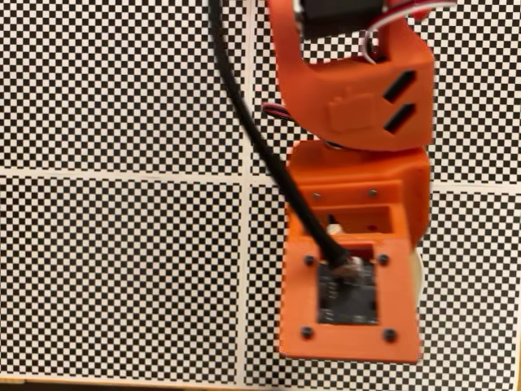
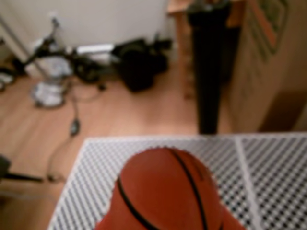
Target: Grasp basketball and place into cup.
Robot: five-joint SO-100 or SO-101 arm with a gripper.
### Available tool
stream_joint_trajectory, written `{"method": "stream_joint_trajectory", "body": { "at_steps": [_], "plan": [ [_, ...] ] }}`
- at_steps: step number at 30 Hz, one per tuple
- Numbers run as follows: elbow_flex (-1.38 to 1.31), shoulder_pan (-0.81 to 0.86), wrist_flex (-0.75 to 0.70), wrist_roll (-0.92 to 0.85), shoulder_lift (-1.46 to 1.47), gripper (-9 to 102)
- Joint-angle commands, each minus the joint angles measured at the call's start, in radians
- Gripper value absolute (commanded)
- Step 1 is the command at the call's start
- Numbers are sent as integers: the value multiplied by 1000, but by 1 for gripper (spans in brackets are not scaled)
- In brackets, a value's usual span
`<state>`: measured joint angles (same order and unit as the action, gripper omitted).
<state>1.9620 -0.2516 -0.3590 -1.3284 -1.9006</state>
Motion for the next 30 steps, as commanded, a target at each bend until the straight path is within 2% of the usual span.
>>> {"method": "stream_joint_trajectory", "body": {
  "at_steps": [1, 7, 15, 21, 30],
  "plan": [
    [-12, -5, 31, 6, 0, 0],
    [-5, -18, 51, 0, 23, 0],
    [14, -28, 155, -6, 78, 0],
    [-2, -21, 163, -9, 94, 0],
    [-3, -43, 163, 2, 95, 18]
  ]
}}
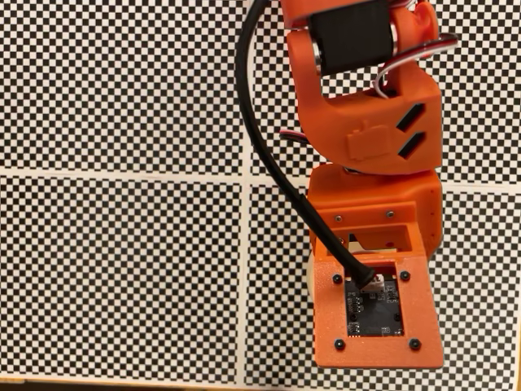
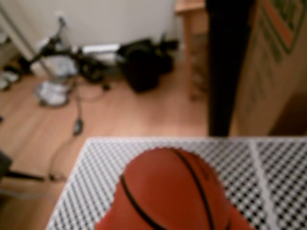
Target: Grasp basketball and place into cup.
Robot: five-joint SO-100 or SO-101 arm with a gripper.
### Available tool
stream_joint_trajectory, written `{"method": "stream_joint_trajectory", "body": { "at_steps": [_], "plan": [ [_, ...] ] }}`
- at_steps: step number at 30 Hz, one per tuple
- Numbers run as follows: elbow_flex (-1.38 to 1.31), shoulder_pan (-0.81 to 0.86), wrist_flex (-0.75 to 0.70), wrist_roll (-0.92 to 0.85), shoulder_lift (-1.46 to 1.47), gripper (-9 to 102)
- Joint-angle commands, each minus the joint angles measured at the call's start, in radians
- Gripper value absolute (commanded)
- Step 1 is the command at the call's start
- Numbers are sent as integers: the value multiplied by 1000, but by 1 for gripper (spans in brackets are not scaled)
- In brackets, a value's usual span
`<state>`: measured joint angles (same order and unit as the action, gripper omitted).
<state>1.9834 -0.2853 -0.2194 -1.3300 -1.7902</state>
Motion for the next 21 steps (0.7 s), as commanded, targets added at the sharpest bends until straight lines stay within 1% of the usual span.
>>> {"method": "stream_joint_trajectory", "body": {
  "at_steps": [1, 3, 7, 19, 21],
  "plan": [
    [-23, -11, 23, 3, -17, 19],
    [-23, -14, 23, 3, -17, 21],
    [-32, -29, 23, 18, -14, 30],
    [-31, -66, 20, 25, -8, 43],
    [-32, -71, 23, 26, -3, 47]
  ]
}}
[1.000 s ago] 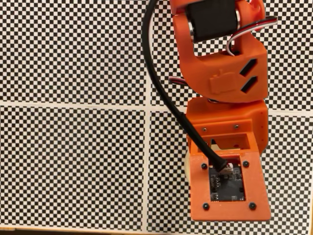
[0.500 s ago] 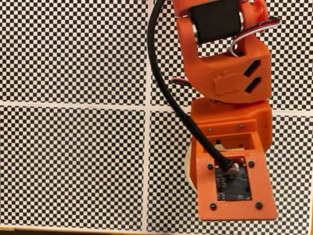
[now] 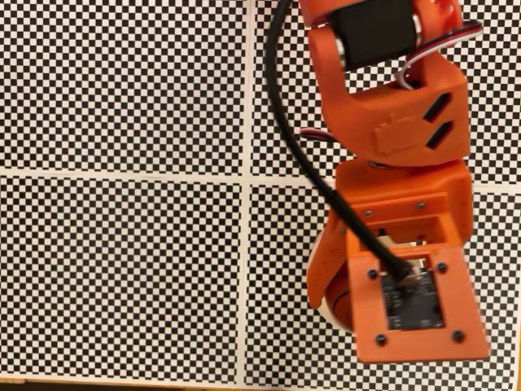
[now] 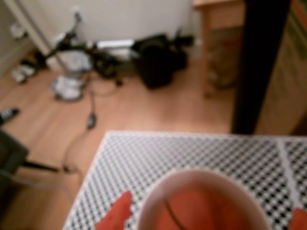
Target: Grasp basketball and place into cup.
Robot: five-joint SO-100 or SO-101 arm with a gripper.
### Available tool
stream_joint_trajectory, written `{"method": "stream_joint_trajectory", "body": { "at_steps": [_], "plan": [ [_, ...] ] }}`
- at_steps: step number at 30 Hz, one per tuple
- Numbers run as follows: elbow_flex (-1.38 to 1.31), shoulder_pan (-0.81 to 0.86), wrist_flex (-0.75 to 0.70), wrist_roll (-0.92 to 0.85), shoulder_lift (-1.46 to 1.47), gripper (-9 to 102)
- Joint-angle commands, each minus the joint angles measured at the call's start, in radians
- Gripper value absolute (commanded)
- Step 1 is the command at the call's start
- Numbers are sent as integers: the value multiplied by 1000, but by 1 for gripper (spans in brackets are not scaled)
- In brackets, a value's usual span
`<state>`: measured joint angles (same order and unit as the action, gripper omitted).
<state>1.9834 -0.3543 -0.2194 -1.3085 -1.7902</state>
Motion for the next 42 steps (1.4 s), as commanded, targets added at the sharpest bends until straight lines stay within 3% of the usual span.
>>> {"method": "stream_joint_trajectory", "body": {
  "at_steps": [1, 5, 11, 20, 31, 42],
  "plan": [
    [-32, -3, 23, 5, -2, 49],
    [-32, -5, 23, 3, 0, 49],
    [-34, 11, 23, 6, 2, 38],
    [-6, 89, 23, 26, -49, 1],
    [52, 265, 28, 3, -193, 0],
    [334, 403, 32, -144, -618, 0]
  ]
}}
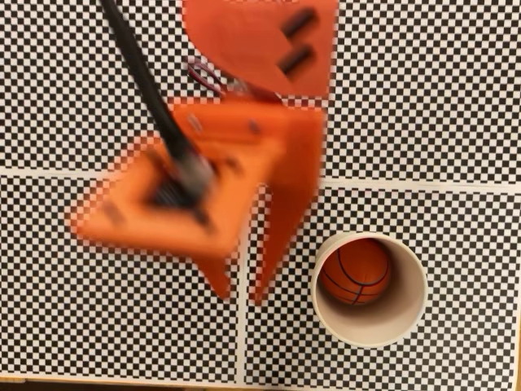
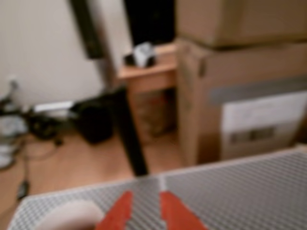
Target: Grasp basketball and place into cup.
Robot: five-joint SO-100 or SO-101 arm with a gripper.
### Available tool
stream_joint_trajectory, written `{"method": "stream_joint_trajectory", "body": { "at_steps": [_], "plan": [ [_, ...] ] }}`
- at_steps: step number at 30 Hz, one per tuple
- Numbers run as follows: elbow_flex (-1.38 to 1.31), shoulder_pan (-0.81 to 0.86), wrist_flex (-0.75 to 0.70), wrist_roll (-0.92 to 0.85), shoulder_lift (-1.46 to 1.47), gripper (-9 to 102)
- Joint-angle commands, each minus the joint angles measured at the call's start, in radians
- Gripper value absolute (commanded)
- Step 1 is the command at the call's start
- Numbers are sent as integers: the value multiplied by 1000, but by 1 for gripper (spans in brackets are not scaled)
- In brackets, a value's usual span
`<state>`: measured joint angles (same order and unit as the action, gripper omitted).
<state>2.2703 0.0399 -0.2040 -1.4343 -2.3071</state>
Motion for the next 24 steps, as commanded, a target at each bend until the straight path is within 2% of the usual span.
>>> {"method": "stream_joint_trajectory", "body": {
  "at_steps": [1, 15, 24],
  "plan": [
    [75, 9, 8, -25, -144, 0],
    [459, -5, 0, -92, -604, 0],
    [614, -3, -2, -120, -761, 0]
  ]
}}
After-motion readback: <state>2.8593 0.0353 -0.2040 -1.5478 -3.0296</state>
